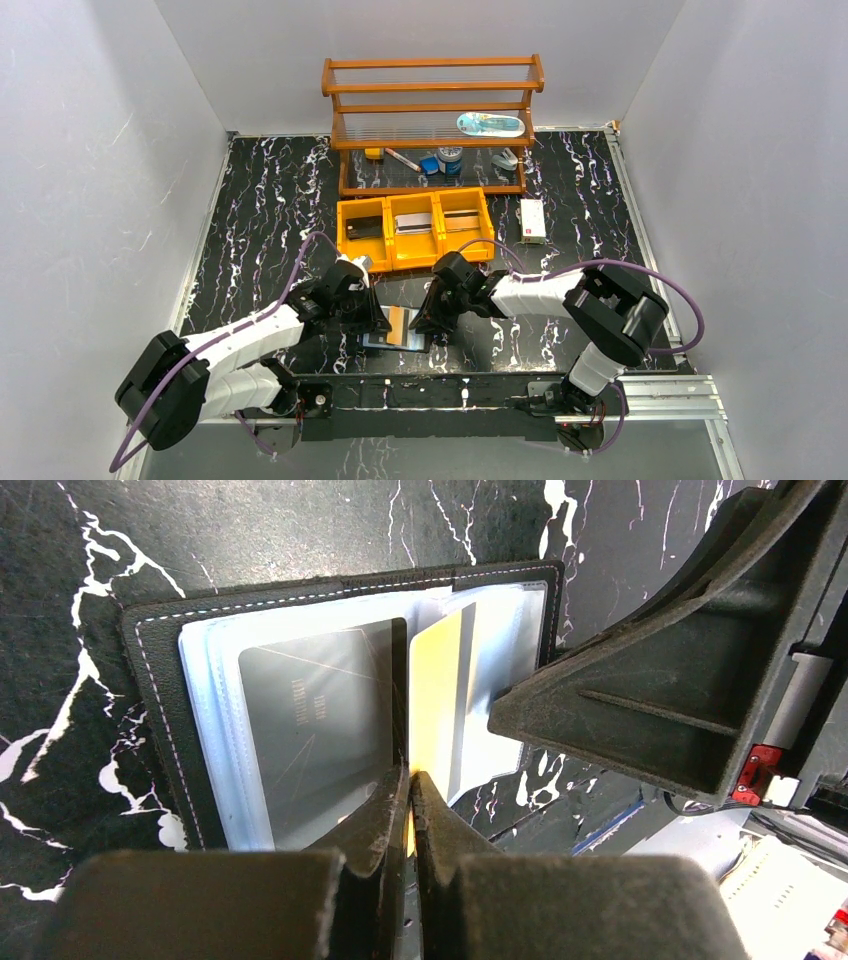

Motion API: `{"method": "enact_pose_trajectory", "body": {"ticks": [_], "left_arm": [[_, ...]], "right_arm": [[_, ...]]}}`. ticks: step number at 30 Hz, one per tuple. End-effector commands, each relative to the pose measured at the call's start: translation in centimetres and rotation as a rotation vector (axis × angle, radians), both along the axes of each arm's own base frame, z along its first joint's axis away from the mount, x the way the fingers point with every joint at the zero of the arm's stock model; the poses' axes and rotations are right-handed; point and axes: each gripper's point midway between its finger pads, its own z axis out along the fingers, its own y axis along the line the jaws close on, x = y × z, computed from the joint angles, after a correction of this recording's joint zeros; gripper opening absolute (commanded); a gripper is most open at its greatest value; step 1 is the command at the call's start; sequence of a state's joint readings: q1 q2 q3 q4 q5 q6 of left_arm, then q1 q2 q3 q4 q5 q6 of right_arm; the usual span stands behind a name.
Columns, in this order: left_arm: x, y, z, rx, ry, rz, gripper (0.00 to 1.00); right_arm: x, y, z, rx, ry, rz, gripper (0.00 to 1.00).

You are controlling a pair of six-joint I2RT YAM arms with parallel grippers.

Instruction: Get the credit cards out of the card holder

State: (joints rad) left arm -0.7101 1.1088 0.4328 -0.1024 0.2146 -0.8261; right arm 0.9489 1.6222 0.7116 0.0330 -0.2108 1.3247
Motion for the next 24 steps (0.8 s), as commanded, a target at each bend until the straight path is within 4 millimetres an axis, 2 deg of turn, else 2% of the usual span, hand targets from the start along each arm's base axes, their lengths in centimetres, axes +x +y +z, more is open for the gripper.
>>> {"method": "enact_pose_trajectory", "body": {"ticks": [1,5,9,11,15,17,20,24], "left_arm": [[0.5,0.7,0.7,0.042,-0.033,0.002,0.00],[0.6,0.7,1.1,0.044,-0.040,0.001,0.00],[0.5,0.4,1.4,0.026,-0.032,-0.006,0.00],[0.4,0.1,1.4,0.010,-0.024,-0.011,0.00],[0.4,-0.2,1.3,0.001,-0.016,-0.016,0.00],[0.3,-0.2,1.3,0.001,-0.012,-0.016,0.00],[0.3,-0.4,1.4,-0.010,-0.010,-0.022,0.00],[0.1,-0.8,1.5,-0.029,-0.001,-0.037,0.05]], "right_arm": [[0.5,-2.7,-1.5,-0.150,-0.039,0.007,0.31],[2.0,-1.9,1.2,-0.142,-0.137,0.022,0.31],[3.6,-1.9,3.9,-0.209,-0.245,0.057,0.32],[3.8,-1.0,5.0,-0.157,-0.264,0.071,0.33],[2.9,2.3,6.1,0.050,-0.242,0.112,0.34],[2.2,3.4,5.7,0.115,-0.206,0.135,0.34],[1.4,3.6,4.0,0.120,-0.151,0.156,0.34],[0.7,2.2,1.2,0.017,-0.086,0.153,0.34]]}}
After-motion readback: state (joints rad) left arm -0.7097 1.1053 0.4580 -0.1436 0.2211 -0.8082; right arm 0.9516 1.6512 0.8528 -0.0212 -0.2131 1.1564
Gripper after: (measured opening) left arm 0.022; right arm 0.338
